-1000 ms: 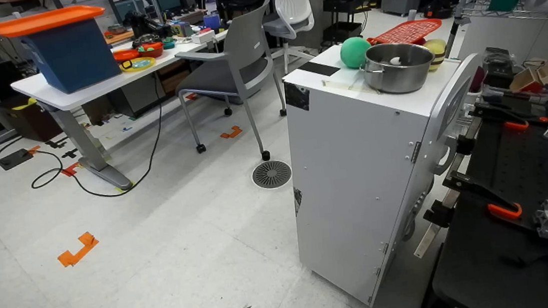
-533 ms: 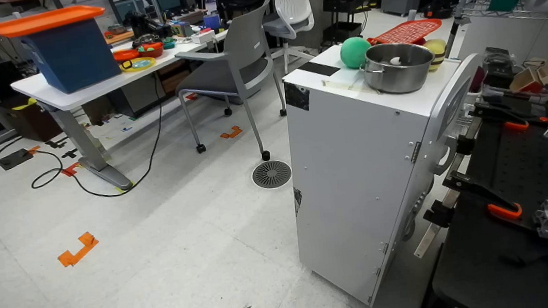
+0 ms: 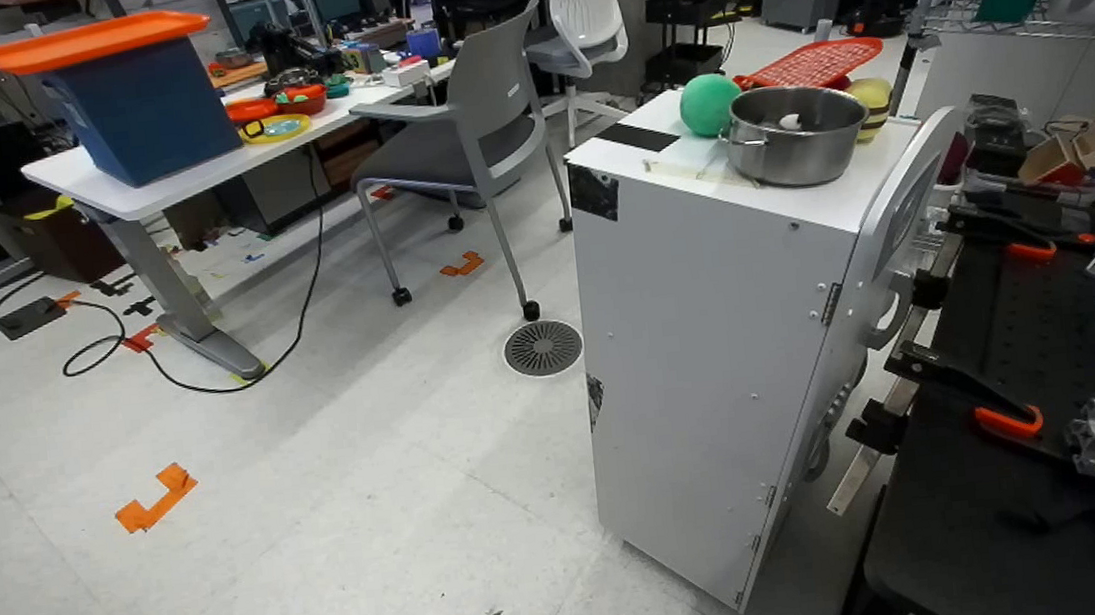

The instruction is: Pick up the orange object from the pot and put it on the table

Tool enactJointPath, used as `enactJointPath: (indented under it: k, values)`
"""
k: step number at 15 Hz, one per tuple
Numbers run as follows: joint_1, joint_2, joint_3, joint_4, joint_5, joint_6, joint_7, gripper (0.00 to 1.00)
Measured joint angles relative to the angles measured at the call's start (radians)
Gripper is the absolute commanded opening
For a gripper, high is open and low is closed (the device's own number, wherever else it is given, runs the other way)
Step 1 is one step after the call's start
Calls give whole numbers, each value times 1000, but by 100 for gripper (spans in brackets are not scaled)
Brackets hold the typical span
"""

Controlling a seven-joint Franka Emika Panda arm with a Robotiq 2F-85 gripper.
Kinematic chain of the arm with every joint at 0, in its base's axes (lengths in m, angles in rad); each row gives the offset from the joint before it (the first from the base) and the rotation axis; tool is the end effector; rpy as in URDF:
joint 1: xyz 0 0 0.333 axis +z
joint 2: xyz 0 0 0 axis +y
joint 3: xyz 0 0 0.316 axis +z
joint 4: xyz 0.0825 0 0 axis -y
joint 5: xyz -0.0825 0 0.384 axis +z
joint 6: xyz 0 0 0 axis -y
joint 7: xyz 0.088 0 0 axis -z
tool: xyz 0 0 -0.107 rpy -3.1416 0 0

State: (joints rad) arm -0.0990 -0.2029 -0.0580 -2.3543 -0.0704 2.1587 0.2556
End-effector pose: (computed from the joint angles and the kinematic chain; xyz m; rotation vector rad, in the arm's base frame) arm 0.4660 -0.0770 0.4110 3.0414 -0.5733 0.0147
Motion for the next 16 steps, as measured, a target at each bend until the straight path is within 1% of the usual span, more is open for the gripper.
enactJointPath:
  k: [4, 8, 12, 16]
  values:
    - [4, -73, 11, -5, 0, -97, -51, 100]
    - [6, -147, 28, -14, -16, -171, -86, 100]
    - [11, -206, 50, -29, -26, -215, -123, 100]
    - [29, -245, 54, -44, -26, -243, -173, 100]
